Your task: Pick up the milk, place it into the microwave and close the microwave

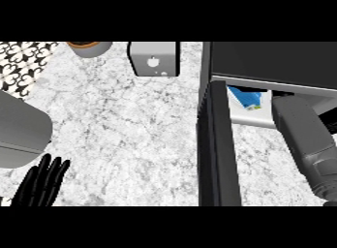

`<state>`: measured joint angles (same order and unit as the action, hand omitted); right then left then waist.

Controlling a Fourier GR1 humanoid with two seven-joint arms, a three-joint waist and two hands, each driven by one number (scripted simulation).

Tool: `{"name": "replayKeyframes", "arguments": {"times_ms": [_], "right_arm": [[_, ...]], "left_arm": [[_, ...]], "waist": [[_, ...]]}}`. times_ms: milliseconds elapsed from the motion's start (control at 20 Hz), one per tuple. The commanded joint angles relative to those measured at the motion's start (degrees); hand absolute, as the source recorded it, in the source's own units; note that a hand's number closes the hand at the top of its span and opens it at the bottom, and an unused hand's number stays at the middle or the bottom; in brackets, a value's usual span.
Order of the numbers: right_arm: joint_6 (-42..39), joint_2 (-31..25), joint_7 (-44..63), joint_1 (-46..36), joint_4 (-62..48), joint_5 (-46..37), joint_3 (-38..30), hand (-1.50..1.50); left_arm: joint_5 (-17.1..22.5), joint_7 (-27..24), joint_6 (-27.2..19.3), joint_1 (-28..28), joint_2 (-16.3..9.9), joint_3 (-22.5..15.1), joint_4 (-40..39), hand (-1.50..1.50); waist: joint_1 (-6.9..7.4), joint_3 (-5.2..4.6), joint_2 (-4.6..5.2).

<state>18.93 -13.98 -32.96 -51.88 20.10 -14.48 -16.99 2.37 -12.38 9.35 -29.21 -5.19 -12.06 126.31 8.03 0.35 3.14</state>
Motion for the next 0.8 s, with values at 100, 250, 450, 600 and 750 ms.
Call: {"name": "replayKeyframes", "arguments": {"times_ms": [100, 250, 450, 600, 750], "right_arm": [[-3.0, -0.4, -1.4, -4.0, -5.6, 0.7, -1.4, -1.50], [-5.1, -1.0, -6.0, -2.5, -6.2, 2.7, -3.6, -1.50], [-3.2, 1.6, -7.2, -2.5, -9.1, 2.0, -3.3, -1.50], [-6.8, 0.8, -12.4, 0.8, -9.7, 3.2, -4.5, -1.50], [-11.0, 1.4, -12.9, 0.2, -10.6, 3.9, -4.9, -1.50]], "left_arm": [[-2.4, 1.0, -1.3, 1.3, 1.1, -2.2, 1.3, -1.50], [-2.7, 1.2, -1.7, -0.1, 1.5, -3.0, 1.4, -1.50], [-4.5, 5.1, -3.4, 2.6, 3.0, -5.4, 1.5, -1.50], [-4.7, 1.5, -2.2, 1.7, 2.3, -5.1, -1.4, -1.50], [-4.4, 4.3, -2.6, 5.2, 3.0, -4.9, -3.7, -1.50]], "waist": [[-0.83, 0.03, -0.26], [-1.63, 0.04, -0.49], [-3.14, -0.04, -0.88], [-3.40, -0.08, -1.03], [-4.76, -0.14, -1.51]]}}
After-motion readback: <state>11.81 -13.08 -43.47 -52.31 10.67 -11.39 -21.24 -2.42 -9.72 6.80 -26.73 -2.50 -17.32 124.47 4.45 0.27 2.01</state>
